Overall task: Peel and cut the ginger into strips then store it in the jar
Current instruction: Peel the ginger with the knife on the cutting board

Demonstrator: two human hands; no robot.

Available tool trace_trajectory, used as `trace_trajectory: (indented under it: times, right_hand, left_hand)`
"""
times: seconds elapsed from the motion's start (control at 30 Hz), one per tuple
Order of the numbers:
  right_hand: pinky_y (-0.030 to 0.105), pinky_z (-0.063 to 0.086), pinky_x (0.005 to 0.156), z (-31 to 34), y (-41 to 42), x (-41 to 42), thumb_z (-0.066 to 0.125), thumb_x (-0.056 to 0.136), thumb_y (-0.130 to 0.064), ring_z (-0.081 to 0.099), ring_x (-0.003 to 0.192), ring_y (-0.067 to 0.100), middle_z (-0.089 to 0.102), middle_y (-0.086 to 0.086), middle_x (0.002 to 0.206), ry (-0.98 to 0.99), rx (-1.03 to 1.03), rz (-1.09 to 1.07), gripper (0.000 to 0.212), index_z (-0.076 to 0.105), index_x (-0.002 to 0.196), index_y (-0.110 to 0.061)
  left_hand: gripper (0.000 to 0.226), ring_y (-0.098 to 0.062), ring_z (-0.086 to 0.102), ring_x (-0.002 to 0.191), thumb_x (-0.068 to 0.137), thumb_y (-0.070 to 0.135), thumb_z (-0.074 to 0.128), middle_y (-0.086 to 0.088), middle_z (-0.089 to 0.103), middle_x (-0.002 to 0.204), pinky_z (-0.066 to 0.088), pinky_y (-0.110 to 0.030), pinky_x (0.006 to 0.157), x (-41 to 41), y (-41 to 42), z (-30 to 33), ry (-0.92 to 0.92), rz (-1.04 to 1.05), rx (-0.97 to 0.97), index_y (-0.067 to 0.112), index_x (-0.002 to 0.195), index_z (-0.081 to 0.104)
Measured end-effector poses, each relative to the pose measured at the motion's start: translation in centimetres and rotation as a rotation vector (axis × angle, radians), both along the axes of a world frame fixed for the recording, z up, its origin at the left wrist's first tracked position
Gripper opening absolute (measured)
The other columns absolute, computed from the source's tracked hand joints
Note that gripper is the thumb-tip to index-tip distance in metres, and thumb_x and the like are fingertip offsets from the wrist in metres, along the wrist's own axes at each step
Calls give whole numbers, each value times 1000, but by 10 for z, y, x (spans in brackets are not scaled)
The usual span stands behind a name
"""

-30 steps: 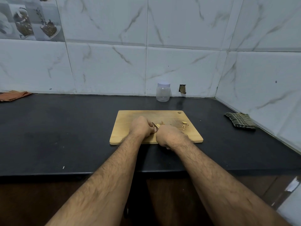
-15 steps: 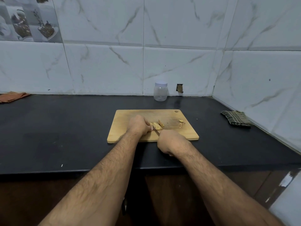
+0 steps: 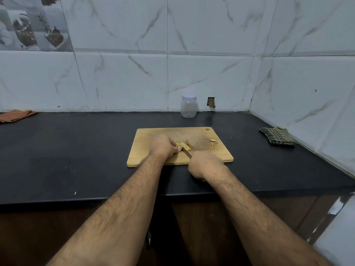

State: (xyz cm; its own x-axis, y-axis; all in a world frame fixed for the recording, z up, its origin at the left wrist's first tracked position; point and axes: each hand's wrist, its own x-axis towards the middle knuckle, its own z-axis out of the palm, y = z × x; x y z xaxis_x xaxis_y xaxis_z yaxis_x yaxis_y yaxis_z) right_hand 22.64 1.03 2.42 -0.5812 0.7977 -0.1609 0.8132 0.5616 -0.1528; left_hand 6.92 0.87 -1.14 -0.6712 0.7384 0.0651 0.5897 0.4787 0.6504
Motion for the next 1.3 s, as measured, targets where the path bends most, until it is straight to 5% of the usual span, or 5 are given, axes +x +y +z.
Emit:
trace_trajectory:
  times: [0.13, 0.4, 0.67, 0.93, 1.3]
  right_hand:
    - [33, 48, 70, 1, 4, -4, 49, 96, -13, 58, 85, 21, 54, 1, 87, 10, 2, 0, 24, 62, 116, -11]
    - [34, 47, 75, -4, 9, -5, 47, 96, -13, 55, 90, 23, 61, 6, 111, 64, 2, -24, 30, 60, 123, -11]
    - [34, 50, 74, -3, 11, -4, 45, 95, -13, 60, 88, 22, 59, 4, 98, 96, -23, -25, 28, 61, 118, -11]
    - [32, 47, 67, -2, 15, -5, 44, 94, -13, 60, 78, 22, 55, 2, 80, 115, -24, -20, 10, 54, 94, -13]
    - [29, 44, 61, 1, 19, -16, 45, 91, -10, 56, 68, 22, 56, 4, 70, 104, -22, -11, 22, 49, 70, -11]
  left_hand:
    - [18, -17, 66, 90, 85, 28, 78, 7, 68, 81, 43, -23, 67, 1, 0, 0, -13, 0, 1, 21, 101, 77]
    - [16, -17, 68, 96, 85, 27, 77, 4, 73, 94, 42, -22, 65, 2, -2, -1, 2, 10, 9, 21, 100, 78]
    - [18, -14, 63, 103, 90, 24, 72, 5, 73, 109, 45, -23, 79, 4, -2, -2, 79, 45, 38, 20, 107, 77]
    - [13, -14, 65, 98, 90, 21, 70, 5, 74, 103, 48, -23, 78, 5, -1, -4, 99, 99, 62, 20, 99, 79]
    - [11, -19, 66, 90, 91, 24, 68, 0, 75, 94, 46, -26, 68, 9, 4, -2, 128, 151, 46, 20, 93, 79]
